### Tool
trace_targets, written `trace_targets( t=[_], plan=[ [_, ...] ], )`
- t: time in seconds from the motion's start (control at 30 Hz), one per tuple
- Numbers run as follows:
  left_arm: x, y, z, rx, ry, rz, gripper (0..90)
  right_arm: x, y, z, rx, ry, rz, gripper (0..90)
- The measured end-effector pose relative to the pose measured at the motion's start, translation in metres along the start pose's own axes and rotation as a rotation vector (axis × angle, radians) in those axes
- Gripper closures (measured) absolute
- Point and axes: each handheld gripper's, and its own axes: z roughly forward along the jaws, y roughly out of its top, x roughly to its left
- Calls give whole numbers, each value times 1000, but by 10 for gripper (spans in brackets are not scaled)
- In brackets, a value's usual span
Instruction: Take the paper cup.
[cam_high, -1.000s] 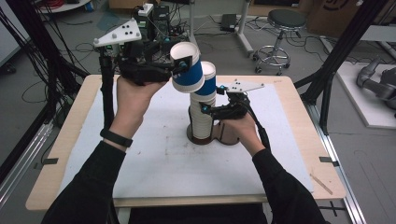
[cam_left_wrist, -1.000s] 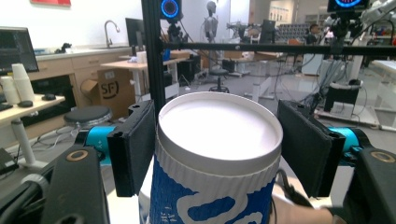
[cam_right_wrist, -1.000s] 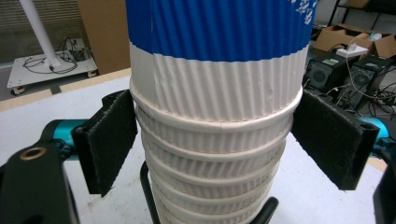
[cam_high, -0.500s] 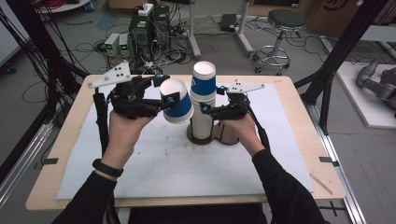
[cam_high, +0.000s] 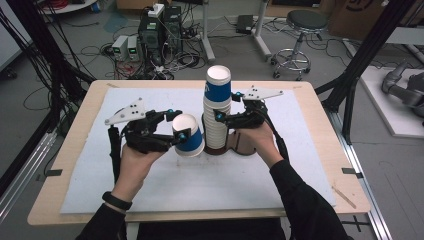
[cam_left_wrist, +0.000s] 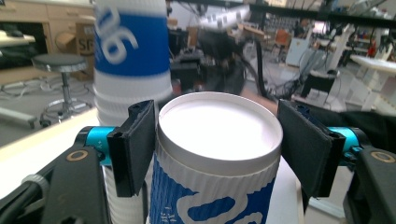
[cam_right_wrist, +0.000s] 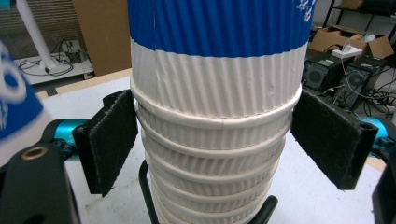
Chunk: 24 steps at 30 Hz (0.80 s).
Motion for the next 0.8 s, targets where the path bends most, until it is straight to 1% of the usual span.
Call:
trace_targets(
  t=[0.17, 0.23, 0.3, 0.4, 0.43, 0.53, 0.6, 0.63, 0.67, 0.73, 0.8],
  plan=[
    [-7, -18, 6, 22, -34, -3, 303, 0, 0, -1, 6, 1, 0, 156],
    [-8, -24, 7, 21, -36, -3, 303, 1, 1, -2, 10, 0, -9, 156],
    [-6, -29, 7, 37, -34, -9, 303, 1, 1, -4, 19, -3, -8, 155],
    [-4, -32, 6, 35, -31, -13, 303, 2, 2, -6, 17, -11, -14, 156],
    [-3, -33, 6, 39, -28, -15, 303, 3, 4, -10, 4, -15, -9, 156],
    [0, -37, 5, 39, -21, -23, 303, 3, 5, -13, 0, -15, -9, 156],
    [1, -39, 4, 42, -16, -21, 303, 4, 5, -17, 1, -14, -5, 156],
    [2, -39, 3, 45, -14, -19, 303, 5, 4, -23, -4, -14, -6, 156],
    [3, -40, 3, 46, -12, -19, 303, 5, 4, -23, -4, -14, -6, 156],
    [3, -41, 2, 47, -9, -17, 303, 6, 3, -30, -5, -12, -2, 156],
    [3, -42, 3, 54, -8, -12, 303, 7, 1, -38, -18, -14, -4, 156]
  ],
)
